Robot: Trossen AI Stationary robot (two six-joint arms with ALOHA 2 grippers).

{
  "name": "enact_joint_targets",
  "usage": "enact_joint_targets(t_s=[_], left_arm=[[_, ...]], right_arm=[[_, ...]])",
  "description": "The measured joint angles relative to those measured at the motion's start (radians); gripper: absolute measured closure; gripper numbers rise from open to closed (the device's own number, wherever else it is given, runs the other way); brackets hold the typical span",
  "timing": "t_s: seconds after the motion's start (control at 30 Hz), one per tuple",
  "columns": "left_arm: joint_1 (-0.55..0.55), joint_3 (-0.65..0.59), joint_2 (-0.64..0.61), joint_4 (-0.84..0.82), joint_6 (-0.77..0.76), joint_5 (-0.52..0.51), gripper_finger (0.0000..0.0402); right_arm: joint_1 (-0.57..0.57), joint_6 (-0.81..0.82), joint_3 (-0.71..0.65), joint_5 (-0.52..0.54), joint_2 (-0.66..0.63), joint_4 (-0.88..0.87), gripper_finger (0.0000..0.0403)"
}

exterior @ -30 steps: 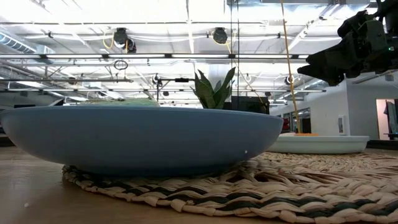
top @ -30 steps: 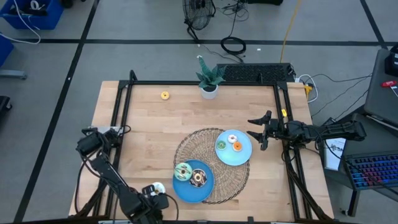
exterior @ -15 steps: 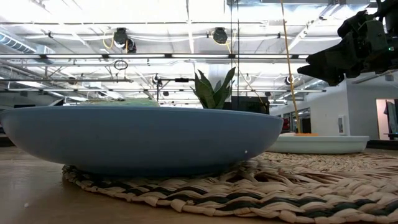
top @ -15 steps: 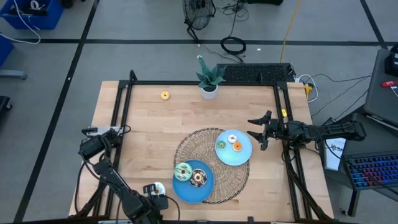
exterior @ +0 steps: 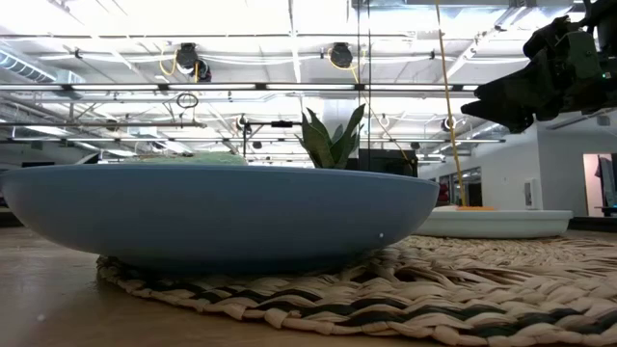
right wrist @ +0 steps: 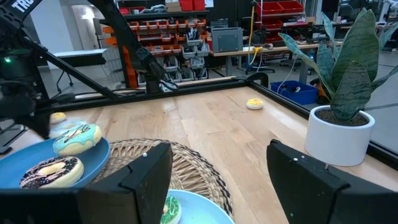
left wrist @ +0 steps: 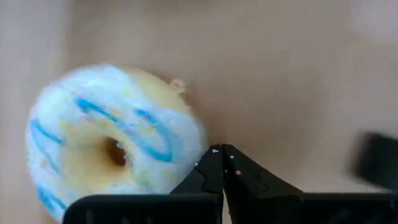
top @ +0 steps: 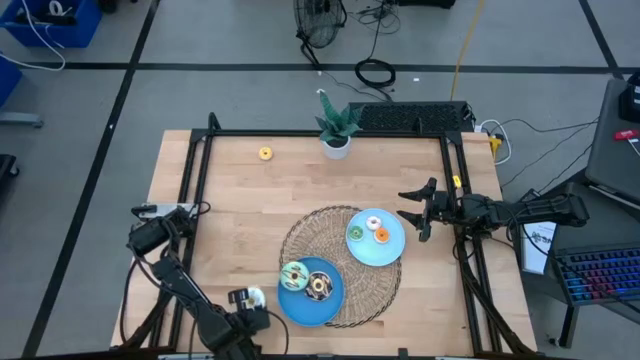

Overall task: Pick & Place donuts
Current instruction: Put the large white donut on the blue plate

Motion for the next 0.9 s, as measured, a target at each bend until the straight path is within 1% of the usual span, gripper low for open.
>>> enact_joint_targets(t_s=[0.17,0.27,0.4,0.53,0.63,0.77,0.9], left_arm=[[0.015,0.000,0.001,-0.116,-0.007,-0.037,0.0391],[0.027,0.000,0.001,-0.159,0.012,-0.068,0.0389],[0.047,0.000,0.001,-0.211,0.047,-0.105,0.0398],[0.074,0.000,0.001,-0.265,0.048,-0.136,0.0390],[0.093,0.000,0.001,-0.308,0.053,-0.162,0.0393],[0.115,-0.037,-0.003,-0.308,0.071,-0.189,0.0395],[0.138,-0.102,-0.008,-0.290,0.077,-0.189,0.0396]], right_arm=[[0.000,0.000,0.000,0.000,0.000,0.000,0.0161],[0.000,0.000,0.000,0.000,0.000,0.000,0.0161],[0.000,0.000,0.000,0.000,0.000,0.000,0.0161],[0.000,0.000,0.000,0.000,0.000,0.000,0.0161],[0.000,0.000,0.000,0.000,0.000,0.000,0.0161],[0.000,0.000,0.000,0.000,0.000,0.000,0.0161],[0.000,0.000,0.000,0.000,0.000,0.000,0.0161]])
